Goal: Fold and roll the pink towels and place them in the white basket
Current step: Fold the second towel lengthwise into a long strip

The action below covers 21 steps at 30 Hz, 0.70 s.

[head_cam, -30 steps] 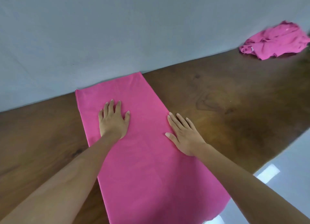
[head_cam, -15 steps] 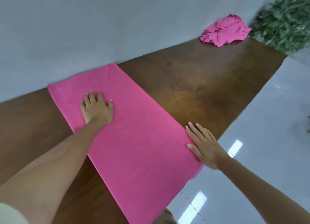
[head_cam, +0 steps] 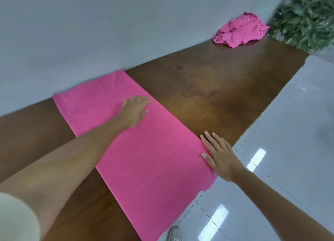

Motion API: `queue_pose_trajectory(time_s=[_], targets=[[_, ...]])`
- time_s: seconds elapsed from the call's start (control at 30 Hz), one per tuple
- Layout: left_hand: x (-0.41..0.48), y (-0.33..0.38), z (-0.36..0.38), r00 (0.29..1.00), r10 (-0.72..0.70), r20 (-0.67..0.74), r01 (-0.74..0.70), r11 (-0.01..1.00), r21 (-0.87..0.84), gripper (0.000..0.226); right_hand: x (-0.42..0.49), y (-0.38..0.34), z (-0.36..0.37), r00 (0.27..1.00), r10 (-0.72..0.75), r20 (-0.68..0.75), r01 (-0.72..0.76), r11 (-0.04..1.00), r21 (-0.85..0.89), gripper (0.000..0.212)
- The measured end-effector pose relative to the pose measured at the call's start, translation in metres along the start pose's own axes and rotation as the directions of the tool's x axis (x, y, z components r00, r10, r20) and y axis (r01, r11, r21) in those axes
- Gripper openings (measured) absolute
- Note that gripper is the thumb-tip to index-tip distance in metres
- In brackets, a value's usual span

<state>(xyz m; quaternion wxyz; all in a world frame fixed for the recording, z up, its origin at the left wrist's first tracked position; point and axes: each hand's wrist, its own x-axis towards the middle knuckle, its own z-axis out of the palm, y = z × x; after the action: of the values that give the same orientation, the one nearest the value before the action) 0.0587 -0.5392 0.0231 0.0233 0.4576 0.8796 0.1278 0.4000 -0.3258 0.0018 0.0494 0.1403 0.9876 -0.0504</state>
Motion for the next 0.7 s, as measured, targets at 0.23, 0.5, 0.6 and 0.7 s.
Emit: queue_pose_trajectory(time_s=[0.23,0.5,0.6,0.7], targets=[[0.053,0.035,-0.004,0.967,0.171,0.186,-0.168,0.985,-0.032,0.037,0.011,0.006,0.006,0.999,0.044,-0.024,-0.033,0.941,0.338,0.071],[0.075,0.036,-0.005,0.96,0.072,0.271,-0.079,0.997,0.015,0.009,0.007,0.006,-0.003,0.98,0.201,-0.006,-0.178,0.881,0.439,0.045],[0.074,0.04,-0.007,0.955,0.064,0.291,-0.089,0.993,0.072,0.013,-0.002,0.005,-0.012,0.98,0.199,0.009,-0.191,0.925,0.328,0.058],[0.07,0.041,-0.012,0.955,0.023,0.296,-0.055,0.993,0.102,0.016,-0.015,0.009,-0.014,0.981,0.192,-0.03,-0.179,0.953,0.246,0.054]])
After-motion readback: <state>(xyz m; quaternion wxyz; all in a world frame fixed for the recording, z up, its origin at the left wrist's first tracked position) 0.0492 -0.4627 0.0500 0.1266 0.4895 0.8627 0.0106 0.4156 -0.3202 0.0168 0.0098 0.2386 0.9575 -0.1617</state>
